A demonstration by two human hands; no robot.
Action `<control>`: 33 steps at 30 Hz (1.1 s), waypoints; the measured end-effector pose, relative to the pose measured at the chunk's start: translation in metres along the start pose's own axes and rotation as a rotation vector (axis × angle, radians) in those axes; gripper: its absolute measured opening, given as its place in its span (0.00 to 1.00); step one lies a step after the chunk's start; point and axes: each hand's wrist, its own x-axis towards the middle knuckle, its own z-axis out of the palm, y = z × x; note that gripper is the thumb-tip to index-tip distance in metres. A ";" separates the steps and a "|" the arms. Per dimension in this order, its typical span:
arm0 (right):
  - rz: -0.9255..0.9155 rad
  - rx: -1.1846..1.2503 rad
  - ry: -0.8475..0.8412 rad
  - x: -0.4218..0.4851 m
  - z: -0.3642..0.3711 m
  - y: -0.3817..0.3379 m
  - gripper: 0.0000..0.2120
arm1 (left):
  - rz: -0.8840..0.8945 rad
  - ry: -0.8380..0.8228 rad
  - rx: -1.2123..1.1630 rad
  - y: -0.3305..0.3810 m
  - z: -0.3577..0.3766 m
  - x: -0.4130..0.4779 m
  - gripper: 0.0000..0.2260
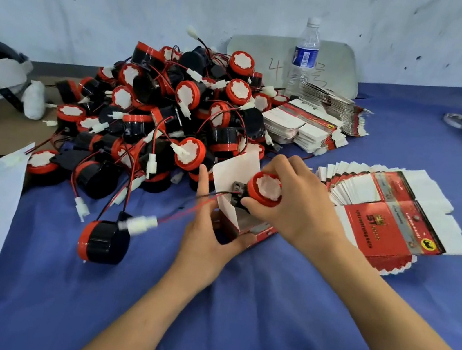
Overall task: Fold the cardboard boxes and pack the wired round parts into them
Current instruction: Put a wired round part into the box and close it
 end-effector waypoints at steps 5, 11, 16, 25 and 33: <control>-0.079 -0.205 -0.040 0.002 -0.001 -0.001 0.25 | -0.022 0.029 0.005 0.003 0.000 -0.004 0.51; -0.214 -0.366 -0.323 0.008 -0.011 0.003 0.23 | 0.020 -0.026 0.105 0.005 0.001 -0.004 0.48; -0.129 -0.397 -0.440 0.007 -0.007 -0.001 0.20 | 0.032 -0.048 0.111 0.006 0.001 -0.004 0.47; -0.080 -0.419 -0.583 -0.002 -0.017 -0.007 0.14 | 0.100 -0.045 0.221 0.007 0.000 -0.006 0.35; -0.144 0.252 -0.204 -0.014 -0.028 -0.040 0.25 | 0.046 -0.050 0.246 0.002 -0.001 -0.006 0.24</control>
